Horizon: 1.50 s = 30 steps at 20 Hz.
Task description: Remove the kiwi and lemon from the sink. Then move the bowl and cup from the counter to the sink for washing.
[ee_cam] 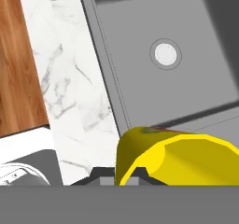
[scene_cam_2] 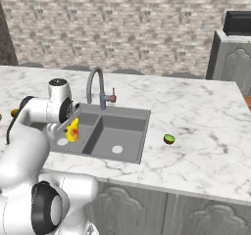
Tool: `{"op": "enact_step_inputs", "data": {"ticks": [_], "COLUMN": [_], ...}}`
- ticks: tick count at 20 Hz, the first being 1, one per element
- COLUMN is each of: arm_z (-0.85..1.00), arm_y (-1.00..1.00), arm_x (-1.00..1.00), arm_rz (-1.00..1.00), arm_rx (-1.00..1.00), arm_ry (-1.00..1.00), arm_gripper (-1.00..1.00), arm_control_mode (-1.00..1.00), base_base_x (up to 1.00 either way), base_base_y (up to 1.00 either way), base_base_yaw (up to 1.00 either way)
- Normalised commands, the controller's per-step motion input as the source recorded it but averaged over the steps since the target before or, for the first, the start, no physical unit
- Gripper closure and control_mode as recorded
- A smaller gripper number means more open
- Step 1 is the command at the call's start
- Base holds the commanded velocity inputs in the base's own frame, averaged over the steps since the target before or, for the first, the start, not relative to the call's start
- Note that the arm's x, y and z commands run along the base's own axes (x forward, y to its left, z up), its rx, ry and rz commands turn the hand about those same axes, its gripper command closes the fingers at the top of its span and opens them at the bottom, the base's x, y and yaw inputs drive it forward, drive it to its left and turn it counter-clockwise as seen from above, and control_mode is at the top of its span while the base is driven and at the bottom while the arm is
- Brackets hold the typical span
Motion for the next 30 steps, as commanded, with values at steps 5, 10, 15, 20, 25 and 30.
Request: {"op": "enact_step_inputs", "data": {"ticks": [5, 10, 15, 20, 25, 30], "arm_z": [-0.08, -0.1, -0.1, -0.11, -0.13, -0.11], "arm_y": [0.26, 0.21, 0.25, 0.24, 0.12, 0.12], "arm_x": [0.29, 0.31, 0.31, 0.27, 0.26, 0.26], "arm_rz": [0.07, 0.04, 0.02, 0.01, 0.0, 0.0], "arm_rx": [0.0, 0.0, -0.02, -0.06, -0.05, -0.03], "arm_ry": [0.0, 0.0, 0.0, 0.0, 0.0, 0.0], "arm_gripper": [1.0, 1.0, 1.0, 1.0, 1.0, 1.0], "arm_control_mode": [-1.0, -1.0, -1.0, -1.0, -1.0, -1.0], "base_base_x": [0.0, 0.0, 0.0, 0.0, 0.0, 0.0], "base_base_y": [0.0, 0.0, 0.0, 0.0, 0.0, 0.0], "base_base_yaw": [0.0, 0.0, 0.0, 0.0, 0.0, 0.0]}}
